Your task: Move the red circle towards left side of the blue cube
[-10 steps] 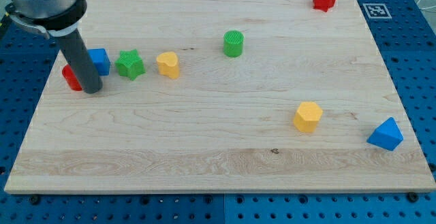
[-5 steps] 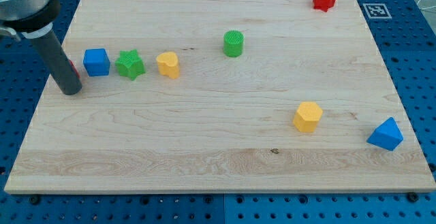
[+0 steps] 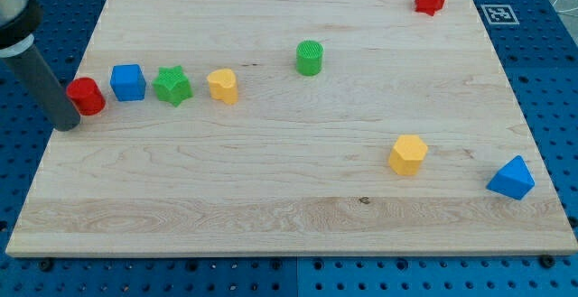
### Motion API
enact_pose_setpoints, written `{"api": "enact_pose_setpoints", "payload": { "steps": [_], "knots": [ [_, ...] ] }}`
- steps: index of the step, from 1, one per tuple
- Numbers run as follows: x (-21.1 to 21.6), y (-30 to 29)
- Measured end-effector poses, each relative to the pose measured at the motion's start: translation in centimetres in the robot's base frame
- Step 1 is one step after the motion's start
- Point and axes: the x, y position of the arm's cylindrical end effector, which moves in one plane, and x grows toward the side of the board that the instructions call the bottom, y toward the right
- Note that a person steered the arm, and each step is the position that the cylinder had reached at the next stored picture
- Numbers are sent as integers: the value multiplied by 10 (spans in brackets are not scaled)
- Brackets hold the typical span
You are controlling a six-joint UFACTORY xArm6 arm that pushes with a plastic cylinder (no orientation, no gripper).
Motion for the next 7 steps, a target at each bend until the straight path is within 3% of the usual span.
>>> {"api": "enact_pose_setpoints", "payload": {
  "steps": [7],
  "knots": [
    [-23, 0]
  ]
}}
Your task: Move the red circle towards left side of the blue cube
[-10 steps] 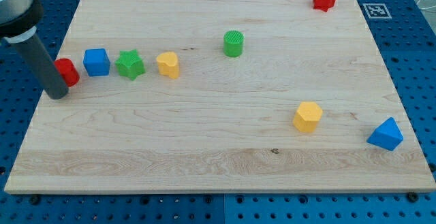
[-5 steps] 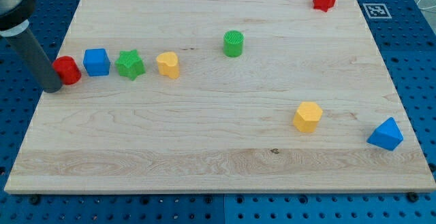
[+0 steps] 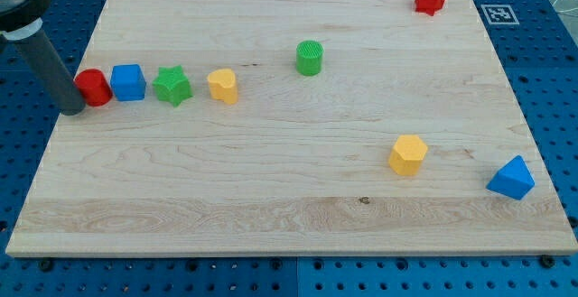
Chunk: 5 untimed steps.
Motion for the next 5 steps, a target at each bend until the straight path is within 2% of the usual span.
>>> {"api": "enact_pose_setpoints", "payload": {
  "steps": [5],
  "knots": [
    [-1, 12]
  ]
}}
